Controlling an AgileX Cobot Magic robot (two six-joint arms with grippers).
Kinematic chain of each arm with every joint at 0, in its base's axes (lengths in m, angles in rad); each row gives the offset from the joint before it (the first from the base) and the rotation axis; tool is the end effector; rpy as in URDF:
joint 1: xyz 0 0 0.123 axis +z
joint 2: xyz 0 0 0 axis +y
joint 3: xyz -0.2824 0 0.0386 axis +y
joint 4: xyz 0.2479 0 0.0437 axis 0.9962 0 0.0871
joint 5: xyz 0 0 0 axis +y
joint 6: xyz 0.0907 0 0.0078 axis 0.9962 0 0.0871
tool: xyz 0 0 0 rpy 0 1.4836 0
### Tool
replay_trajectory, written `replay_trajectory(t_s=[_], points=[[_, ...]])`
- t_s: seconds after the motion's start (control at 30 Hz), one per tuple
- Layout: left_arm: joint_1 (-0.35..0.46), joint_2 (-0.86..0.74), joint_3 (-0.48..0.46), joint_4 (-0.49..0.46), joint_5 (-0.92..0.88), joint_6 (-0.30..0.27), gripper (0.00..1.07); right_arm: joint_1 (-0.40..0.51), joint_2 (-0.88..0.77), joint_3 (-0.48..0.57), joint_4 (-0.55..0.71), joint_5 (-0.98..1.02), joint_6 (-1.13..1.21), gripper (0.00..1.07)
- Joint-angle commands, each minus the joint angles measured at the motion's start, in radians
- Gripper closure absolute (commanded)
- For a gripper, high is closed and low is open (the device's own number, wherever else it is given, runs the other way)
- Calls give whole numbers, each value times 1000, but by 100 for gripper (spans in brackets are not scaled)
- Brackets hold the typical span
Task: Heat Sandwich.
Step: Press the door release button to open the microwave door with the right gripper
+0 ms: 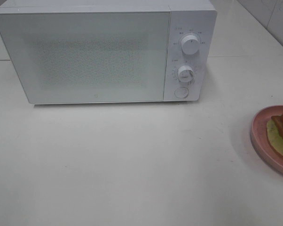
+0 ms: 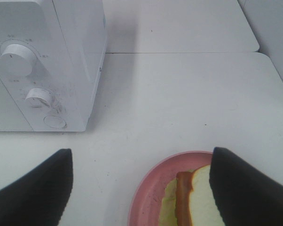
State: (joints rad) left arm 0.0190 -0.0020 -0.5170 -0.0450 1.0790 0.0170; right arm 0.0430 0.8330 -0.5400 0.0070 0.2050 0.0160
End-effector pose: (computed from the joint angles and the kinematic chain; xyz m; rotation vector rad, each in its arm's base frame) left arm -0.0079 -0.0038 0.2804 0.0010 2.0429 -0.0313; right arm 0.1718 0.0075 0.2917 -0.0209 1.9818 0.0442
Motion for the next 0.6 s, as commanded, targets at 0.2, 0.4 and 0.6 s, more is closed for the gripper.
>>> replay_trajectory(t_s=[0.2,0.4,0.6], points=[[-6,0,2,1,-9,-4,7,-6,130,2,2,-164,27,31],[-6,0,2,1,-9,-4,7,-6,218,11,2,-293,27,31],[-6,0,2,1,-9,-4,7,38,309,101,45,-531,-5,31]])
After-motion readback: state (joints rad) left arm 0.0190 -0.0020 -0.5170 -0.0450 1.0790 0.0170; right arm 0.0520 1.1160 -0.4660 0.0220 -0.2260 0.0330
